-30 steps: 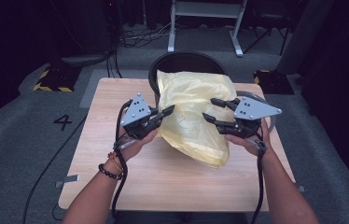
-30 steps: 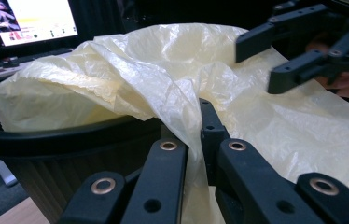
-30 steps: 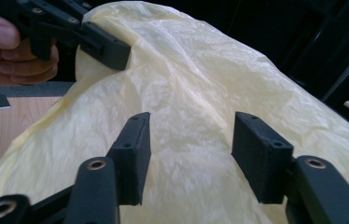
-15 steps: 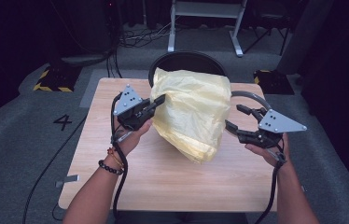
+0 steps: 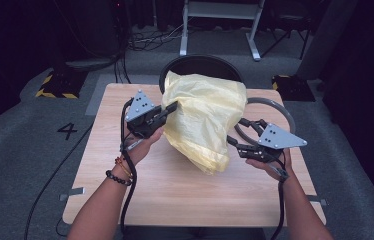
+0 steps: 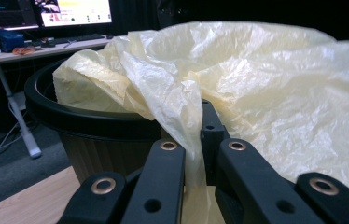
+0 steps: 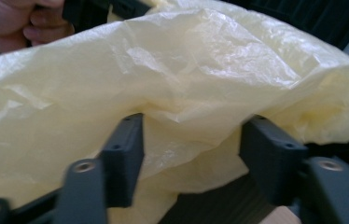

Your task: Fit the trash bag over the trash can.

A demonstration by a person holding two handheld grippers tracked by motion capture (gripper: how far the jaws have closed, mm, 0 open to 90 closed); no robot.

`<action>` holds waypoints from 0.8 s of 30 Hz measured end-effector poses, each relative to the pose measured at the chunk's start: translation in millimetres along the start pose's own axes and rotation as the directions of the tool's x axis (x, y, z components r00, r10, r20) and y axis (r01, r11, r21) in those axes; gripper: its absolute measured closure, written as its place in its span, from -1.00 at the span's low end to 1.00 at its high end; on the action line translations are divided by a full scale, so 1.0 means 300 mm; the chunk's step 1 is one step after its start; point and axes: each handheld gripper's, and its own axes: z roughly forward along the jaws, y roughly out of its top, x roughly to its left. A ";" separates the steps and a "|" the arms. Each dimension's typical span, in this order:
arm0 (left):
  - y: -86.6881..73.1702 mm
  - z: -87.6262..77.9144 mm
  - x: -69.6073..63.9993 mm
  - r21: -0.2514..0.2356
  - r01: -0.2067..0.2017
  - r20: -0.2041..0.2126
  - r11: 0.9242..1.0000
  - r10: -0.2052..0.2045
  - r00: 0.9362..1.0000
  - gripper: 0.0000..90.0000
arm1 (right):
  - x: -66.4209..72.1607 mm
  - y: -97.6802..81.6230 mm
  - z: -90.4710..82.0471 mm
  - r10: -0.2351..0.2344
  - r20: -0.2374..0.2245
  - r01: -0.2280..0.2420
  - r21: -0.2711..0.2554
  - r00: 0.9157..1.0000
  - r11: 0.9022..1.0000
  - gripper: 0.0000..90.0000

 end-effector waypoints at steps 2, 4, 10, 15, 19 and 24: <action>0.000 0.003 -0.004 0.015 -0.021 0.003 1.000 0.021 1.000 0.99 | -0.005 0.007 0.010 0.005 -0.008 -0.005 -0.029 1.000 1.000 0.29; 0.001 0.004 -0.008 0.027 -0.045 0.005 0.999 0.045 0.999 0.99 | -0.010 0.016 0.021 -0.002 -0.018 0.002 -0.037 1.000 0.999 0.59; 0.000 0.002 -0.006 0.036 -0.067 -0.006 0.997 0.067 0.998 0.98 | -0.035 0.042 0.057 0.010 -0.037 -0.012 -0.037 0.999 0.999 1.00; -0.001 0.000 0.002 0.043 -0.070 -0.016 0.997 0.071 0.997 0.98 | -0.053 0.061 0.073 0.038 -0.036 -0.039 -0.021 0.999 0.999 1.00; 0.002 0.000 0.004 0.052 -0.075 -0.031 0.996 0.077 0.997 0.99 | -0.052 0.061 0.051 0.056 -0.038 -0.058 -0.039 0.998 0.998 0.52; -0.002 0.003 -0.003 0.053 -0.079 -0.037 0.995 0.081 0.996 1.00 | -0.007 0.046 -0.001 0.029 -0.057 -0.032 -0.042 0.998 0.999 0.15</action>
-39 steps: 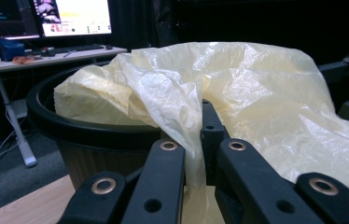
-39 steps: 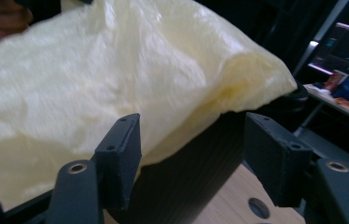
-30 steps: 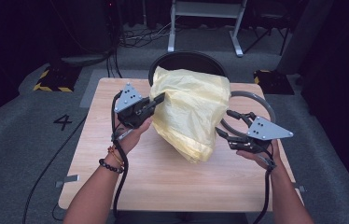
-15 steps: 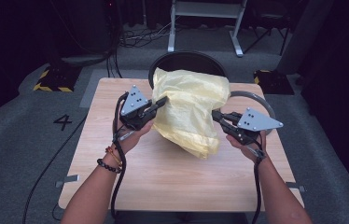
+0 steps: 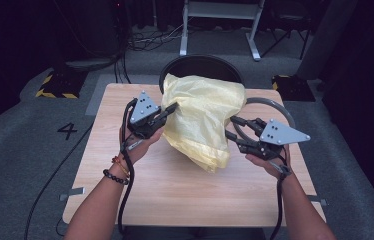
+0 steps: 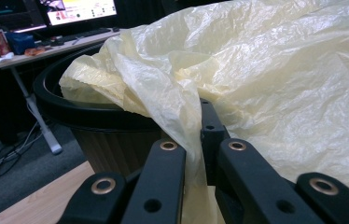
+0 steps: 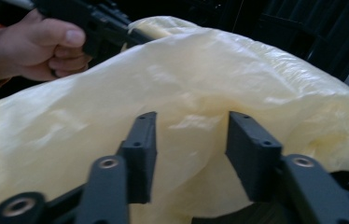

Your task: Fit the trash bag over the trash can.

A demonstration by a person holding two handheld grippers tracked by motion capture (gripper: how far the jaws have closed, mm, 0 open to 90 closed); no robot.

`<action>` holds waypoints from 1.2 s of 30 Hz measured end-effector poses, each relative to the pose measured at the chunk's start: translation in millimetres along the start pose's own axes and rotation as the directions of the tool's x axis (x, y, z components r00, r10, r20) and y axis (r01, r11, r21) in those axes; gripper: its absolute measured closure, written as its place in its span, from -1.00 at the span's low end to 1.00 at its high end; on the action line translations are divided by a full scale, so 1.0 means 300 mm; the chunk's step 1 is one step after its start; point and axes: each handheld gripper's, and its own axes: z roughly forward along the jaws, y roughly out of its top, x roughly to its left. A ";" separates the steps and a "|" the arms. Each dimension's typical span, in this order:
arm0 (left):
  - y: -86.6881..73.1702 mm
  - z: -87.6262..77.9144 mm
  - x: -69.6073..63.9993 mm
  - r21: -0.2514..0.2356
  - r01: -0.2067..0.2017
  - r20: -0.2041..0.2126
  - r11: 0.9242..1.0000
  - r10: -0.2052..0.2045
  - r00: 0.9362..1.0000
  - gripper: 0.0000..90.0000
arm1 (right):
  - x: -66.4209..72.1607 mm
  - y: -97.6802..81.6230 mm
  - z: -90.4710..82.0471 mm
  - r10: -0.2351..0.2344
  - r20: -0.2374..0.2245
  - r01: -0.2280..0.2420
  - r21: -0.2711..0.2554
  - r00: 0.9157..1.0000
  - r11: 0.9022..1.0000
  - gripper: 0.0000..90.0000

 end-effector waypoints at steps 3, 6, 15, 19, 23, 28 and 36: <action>-0.001 -0.001 -0.002 0.001 0.004 -0.008 1.000 -0.004 1.000 1.00 | 0.032 -0.007 -0.044 0.000 -0.028 0.000 -0.010 1.000 1.000 -0.05; -0.002 -0.001 -0.001 0.001 0.008 -0.010 1.000 -0.008 1.000 1.00 | 0.070 -0.018 -0.101 -0.016 -0.069 0.013 -0.042 0.997 0.999 -0.17; 0.000 0.001 -0.001 -0.001 0.015 -0.015 1.000 -0.015 1.000 1.00 | 0.214 -0.041 -0.126 -0.132 -0.122 0.124 -0.071 0.984 0.990 -0.25; 0.000 0.001 -0.003 0.000 0.010 -0.014 1.000 -0.010 1.000 1.00 | 0.233 -0.036 -0.090 -0.166 -0.087 0.161 -0.056 0.982 0.985 0.04; 0.002 0.001 -0.003 0.002 0.002 -0.012 1.000 -0.002 1.000 0.99 | 0.224 -0.024 -0.068 -0.182 -0.036 0.179 -0.068 0.983 0.981 0.63; 0.002 0.000 -0.001 -0.003 0.005 -0.008 1.000 -0.005 1.000 0.86 | 0.191 0.012 -0.048 -0.175 -0.004 0.174 -0.073 0.985 0.982 0.95; 0.001 -0.028 0.013 -0.043 0.054 -0.007 0.998 -0.054 0.999 0.06 | 0.111 0.070 -0.017 -0.087 0.049 0.091 -0.088 0.995 0.992 0.99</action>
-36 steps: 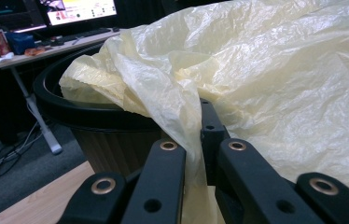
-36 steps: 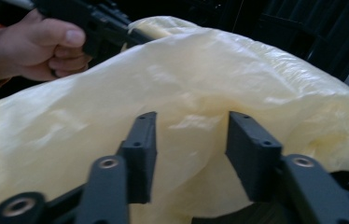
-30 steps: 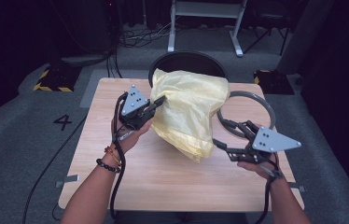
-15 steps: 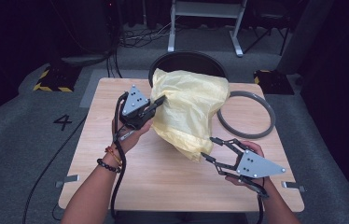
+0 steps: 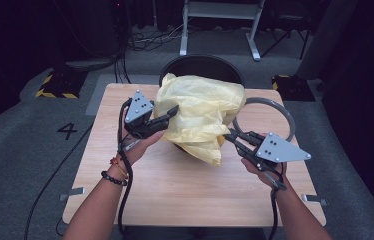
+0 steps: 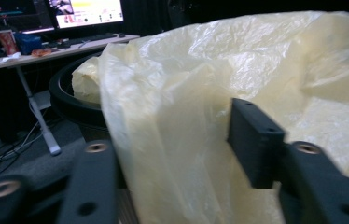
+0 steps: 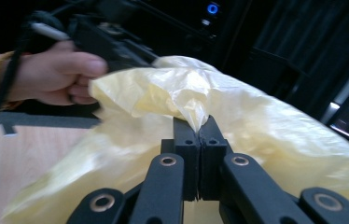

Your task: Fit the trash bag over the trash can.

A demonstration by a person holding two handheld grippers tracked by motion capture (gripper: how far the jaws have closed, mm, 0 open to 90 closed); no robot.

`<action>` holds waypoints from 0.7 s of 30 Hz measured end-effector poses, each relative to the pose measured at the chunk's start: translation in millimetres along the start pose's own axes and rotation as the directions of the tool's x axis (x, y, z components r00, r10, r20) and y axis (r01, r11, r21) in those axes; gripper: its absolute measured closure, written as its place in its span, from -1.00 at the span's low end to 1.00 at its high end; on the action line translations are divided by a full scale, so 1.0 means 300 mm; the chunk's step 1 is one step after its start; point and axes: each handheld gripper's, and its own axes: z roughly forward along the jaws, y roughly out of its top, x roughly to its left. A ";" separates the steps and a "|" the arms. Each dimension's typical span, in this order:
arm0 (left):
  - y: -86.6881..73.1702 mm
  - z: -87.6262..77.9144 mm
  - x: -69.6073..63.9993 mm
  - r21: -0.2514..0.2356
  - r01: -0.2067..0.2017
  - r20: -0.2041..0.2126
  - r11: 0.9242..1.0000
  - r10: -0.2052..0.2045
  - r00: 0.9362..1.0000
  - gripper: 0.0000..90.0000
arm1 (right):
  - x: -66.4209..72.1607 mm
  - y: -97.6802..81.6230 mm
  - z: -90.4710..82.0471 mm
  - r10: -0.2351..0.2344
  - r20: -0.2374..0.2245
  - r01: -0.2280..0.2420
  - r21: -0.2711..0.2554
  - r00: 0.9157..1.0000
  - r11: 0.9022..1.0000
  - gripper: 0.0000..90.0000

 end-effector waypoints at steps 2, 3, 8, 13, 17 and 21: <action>0.000 -0.016 -0.002 -0.009 -0.006 0.003 1.000 0.006 1.000 -0.10 | -0.022 0.011 0.014 0.018 0.020 -0.018 0.012 1.000 1.000 0.99; 0.000 -0.026 -0.004 -0.014 -0.012 -0.005 1.000 0.012 1.000 -0.17 | -0.034 0.016 0.021 0.026 0.023 -0.027 0.016 0.999 1.000 0.99; 0.011 -0.095 -0.007 -0.061 -0.023 -0.003 0.998 0.023 1.000 -0.39 | -0.112 0.025 0.063 0.053 0.078 -0.058 0.057 0.996 0.997 0.99; 0.022 -0.162 -0.032 -0.088 -0.051 0.022 0.995 0.053 0.998 -0.46 | -0.154 0.017 0.079 0.098 0.093 -0.104 0.065 0.991 0.992 0.99; 0.013 -0.213 -0.098 -0.092 -0.107 0.054 0.990 0.112 0.992 -0.48 | -0.164 0.012 0.089 0.109 0.110 -0.118 0.078 0.988 0.990 0.99; -0.016 -0.251 -0.161 -0.088 -0.147 0.070 0.985 0.153 0.986 -0.52 | -0.165 0.013 0.097 0.108 0.119 -0.120 0.093 0.987 0.988 1.00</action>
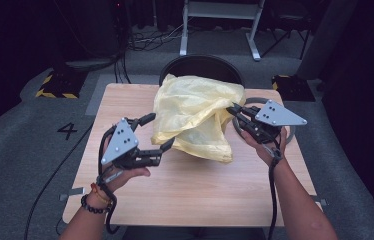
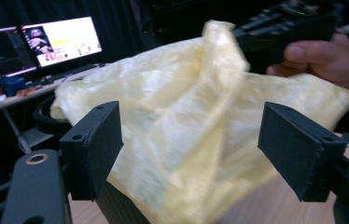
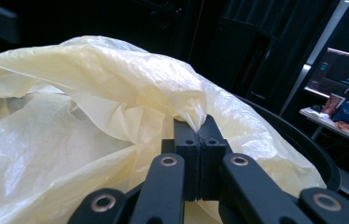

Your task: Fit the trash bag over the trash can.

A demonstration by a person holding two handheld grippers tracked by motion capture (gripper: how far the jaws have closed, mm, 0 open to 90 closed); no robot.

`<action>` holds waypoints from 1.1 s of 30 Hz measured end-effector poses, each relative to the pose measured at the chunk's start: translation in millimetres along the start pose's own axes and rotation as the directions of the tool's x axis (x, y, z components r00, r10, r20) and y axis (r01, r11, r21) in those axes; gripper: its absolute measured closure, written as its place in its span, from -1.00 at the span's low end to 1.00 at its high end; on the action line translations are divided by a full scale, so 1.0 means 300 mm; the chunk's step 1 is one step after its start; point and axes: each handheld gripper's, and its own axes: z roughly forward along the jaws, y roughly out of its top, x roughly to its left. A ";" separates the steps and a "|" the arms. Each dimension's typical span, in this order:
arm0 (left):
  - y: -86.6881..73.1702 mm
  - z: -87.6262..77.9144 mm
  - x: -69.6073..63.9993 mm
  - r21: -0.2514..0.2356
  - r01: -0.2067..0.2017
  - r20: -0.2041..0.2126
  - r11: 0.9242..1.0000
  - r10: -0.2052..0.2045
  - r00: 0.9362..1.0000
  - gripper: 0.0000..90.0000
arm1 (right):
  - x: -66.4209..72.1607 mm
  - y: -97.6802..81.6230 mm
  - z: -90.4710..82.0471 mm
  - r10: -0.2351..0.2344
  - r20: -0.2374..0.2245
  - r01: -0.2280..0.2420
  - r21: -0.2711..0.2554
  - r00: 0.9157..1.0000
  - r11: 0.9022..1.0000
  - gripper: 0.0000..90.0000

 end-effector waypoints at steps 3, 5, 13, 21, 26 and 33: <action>-0.030 -0.026 -0.015 -0.015 0.037 0.010 0.999 -0.037 0.999 -0.52 | -0.001 0.002 0.002 0.006 0.000 -0.006 0.004 1.000 1.000 1.00; -0.064 -0.023 -0.027 0.011 0.077 0.014 0.997 -0.077 0.997 -0.53 | -0.002 0.003 0.003 0.005 0.008 -0.005 0.011 1.000 1.000 1.00; -0.155 0.116 -0.038 0.114 0.231 0.036 0.966 -0.236 0.971 -0.55 | 0.004 0.013 0.002 0.011 0.004 -0.011 -0.001 1.000 1.000 1.00; -0.187 0.145 0.018 0.102 0.305 -0.078 0.947 -0.298 0.951 -0.45 | -0.001 0.020 -0.010 0.009 0.006 -0.009 -0.027 1.000 1.000 1.00; -0.162 0.175 0.054 0.135 0.218 -0.143 0.967 -0.199 0.970 0.17 | -0.009 0.017 -0.022 0.019 -0.003 -0.020 -0.031 1.000 0.999 1.00; -0.086 0.193 0.118 0.153 0.104 -0.176 0.983 -0.077 0.981 0.90 | -0.028 0.010 -0.032 0.033 0.006 -0.033 -0.023 0.999 0.999 1.00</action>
